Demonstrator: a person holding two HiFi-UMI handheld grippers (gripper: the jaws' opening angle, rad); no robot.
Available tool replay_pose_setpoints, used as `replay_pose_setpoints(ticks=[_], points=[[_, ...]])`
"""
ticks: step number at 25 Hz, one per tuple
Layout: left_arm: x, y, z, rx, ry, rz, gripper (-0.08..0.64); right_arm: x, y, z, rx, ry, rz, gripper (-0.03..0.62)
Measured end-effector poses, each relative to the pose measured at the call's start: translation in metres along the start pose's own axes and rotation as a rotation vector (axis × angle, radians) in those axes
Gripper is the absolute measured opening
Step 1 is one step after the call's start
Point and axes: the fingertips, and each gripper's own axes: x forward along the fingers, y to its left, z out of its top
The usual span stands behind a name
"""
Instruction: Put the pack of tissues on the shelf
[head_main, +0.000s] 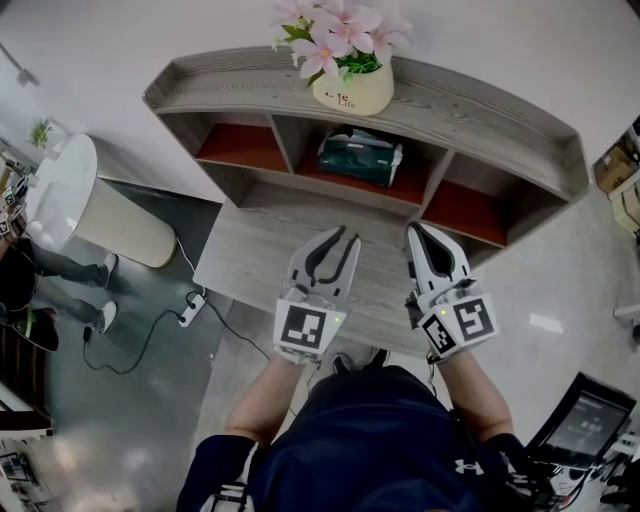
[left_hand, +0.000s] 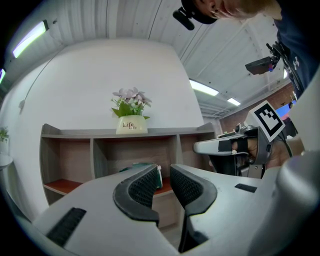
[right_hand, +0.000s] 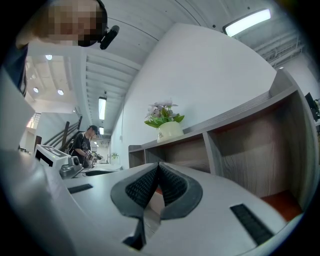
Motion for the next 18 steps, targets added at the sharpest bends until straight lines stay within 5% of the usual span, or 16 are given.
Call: replay_pose_setpoints(ticks=[18], points=[[-0.0022, -0.0028, -0.0034, 0.000, 0.001, 0.013, 0.087, -0.0052, -0.0047, -0.0033, 0.007, 0.007, 0.000, 0.009]])
